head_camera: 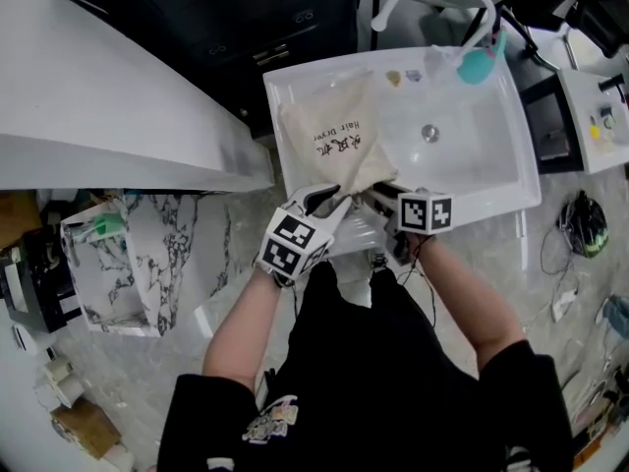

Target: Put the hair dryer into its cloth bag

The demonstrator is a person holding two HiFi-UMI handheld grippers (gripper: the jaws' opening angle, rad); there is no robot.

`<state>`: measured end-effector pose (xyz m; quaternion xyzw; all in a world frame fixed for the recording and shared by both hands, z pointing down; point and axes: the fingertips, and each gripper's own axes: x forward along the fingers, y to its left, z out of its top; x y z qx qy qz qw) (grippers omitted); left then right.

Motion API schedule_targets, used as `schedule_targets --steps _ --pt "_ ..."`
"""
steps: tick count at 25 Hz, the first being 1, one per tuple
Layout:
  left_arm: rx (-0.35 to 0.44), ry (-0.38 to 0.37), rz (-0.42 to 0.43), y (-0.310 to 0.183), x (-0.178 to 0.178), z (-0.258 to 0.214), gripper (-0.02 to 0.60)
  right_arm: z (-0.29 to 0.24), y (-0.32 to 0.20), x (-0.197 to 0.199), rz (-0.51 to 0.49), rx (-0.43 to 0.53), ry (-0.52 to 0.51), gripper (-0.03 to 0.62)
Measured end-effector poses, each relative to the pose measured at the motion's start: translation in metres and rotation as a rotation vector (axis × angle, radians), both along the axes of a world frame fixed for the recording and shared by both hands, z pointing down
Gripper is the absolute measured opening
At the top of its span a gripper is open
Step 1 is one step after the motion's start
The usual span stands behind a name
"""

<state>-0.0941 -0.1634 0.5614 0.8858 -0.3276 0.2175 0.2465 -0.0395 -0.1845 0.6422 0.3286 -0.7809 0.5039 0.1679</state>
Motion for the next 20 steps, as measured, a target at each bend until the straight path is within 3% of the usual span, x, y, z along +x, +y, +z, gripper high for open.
schedule_targets --steps 6,9,11,16,20 --pt "0.028 0.006 -0.071 0.005 0.009 -0.014 0.092 -0.024 0.003 0.032 -0.063 0.061 0.013 0.168" --pt "0.045 0.014 -0.112 0.007 0.014 -0.021 0.092 -0.041 -0.001 0.047 -0.089 0.122 0.014 0.104" --pt "0.055 0.016 -0.138 0.009 0.018 -0.026 0.092 -0.053 -0.004 0.056 -0.116 0.173 0.022 -0.004" --pt "0.086 0.015 -0.207 0.015 0.029 -0.039 0.084 -0.091 -0.009 0.063 -0.231 0.352 0.040 -0.002" --pt "0.129 0.012 -0.296 0.024 0.032 -0.052 0.060 -0.118 -0.007 0.063 -0.299 0.441 -0.008 -0.002"
